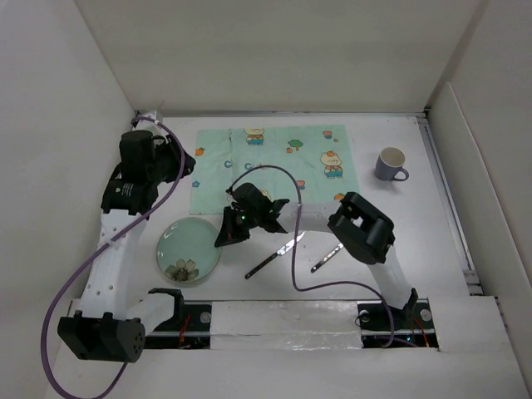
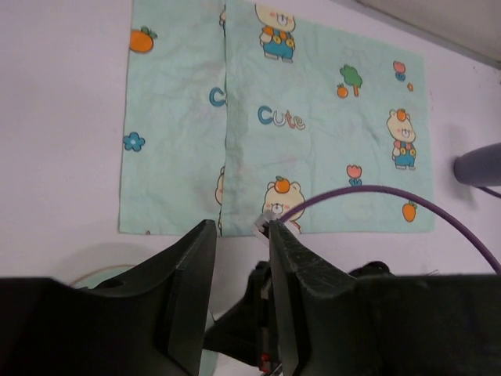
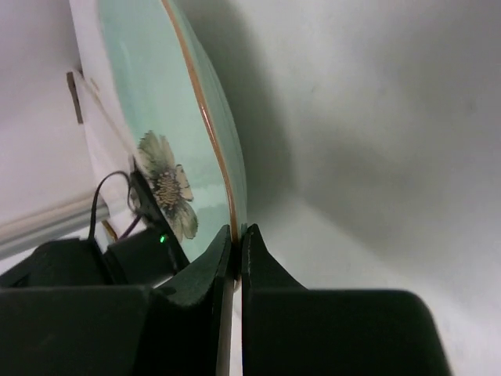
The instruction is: Set the dinner table for one person
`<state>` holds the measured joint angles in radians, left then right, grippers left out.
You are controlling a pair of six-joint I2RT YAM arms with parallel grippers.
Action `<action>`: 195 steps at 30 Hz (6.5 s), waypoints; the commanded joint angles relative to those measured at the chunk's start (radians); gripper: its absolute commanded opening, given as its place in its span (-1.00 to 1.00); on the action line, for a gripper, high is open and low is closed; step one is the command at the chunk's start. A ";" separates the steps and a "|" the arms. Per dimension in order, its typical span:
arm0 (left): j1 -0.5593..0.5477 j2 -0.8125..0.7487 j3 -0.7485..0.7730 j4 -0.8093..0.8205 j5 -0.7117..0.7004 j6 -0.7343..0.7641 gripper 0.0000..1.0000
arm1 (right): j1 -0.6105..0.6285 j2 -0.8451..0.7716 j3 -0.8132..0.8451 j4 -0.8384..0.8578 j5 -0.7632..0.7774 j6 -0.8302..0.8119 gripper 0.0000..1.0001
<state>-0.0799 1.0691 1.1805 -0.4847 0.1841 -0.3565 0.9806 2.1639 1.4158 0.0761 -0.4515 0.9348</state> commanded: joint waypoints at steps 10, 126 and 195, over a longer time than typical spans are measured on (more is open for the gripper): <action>-0.008 0.048 0.163 0.001 0.003 0.039 -0.31 | -0.397 -0.339 0.049 0.007 -0.182 -0.036 -1.00; -0.396 0.545 0.100 0.273 -0.391 0.159 -1.00 | -0.809 -1.072 -0.147 -0.584 0.181 -0.297 -0.40; -0.305 0.249 -0.065 0.205 -0.235 0.016 -0.30 | 0.064 -0.379 -0.186 -0.636 0.442 -0.064 0.31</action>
<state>-0.3923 1.3247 1.1736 -0.2459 -0.1154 -0.3202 1.0332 1.7668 1.2072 -0.5674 -0.0372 0.8215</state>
